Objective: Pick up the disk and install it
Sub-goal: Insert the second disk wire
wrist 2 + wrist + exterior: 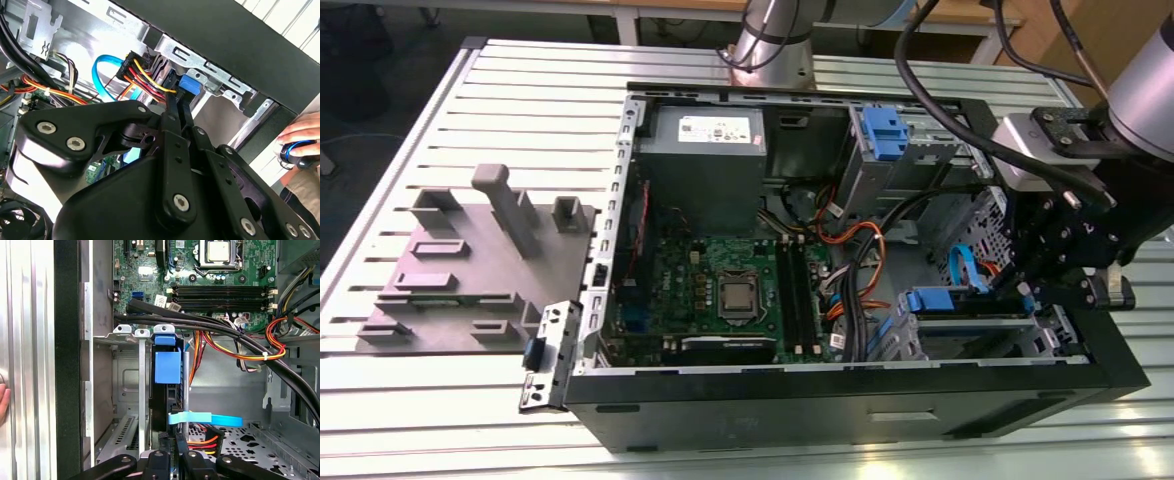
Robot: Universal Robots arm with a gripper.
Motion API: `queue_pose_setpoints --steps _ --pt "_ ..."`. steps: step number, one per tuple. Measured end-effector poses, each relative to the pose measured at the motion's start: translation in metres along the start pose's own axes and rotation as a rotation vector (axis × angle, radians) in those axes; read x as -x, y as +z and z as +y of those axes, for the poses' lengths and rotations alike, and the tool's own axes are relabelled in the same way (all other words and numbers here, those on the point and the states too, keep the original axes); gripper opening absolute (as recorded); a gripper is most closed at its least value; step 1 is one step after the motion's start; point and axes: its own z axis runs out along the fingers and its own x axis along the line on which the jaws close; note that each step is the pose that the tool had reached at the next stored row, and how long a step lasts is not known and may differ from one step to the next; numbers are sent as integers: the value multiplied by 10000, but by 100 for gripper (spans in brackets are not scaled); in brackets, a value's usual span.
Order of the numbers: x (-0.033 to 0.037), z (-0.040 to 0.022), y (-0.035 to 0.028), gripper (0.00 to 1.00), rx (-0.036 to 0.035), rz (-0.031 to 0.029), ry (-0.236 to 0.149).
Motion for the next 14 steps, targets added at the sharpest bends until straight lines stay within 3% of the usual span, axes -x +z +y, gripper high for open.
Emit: queue_pose_setpoints --steps 5,14 --pt "1 -60 2 16 8 1 -1" --pt "2 -67 3 17 10 -1 -5"
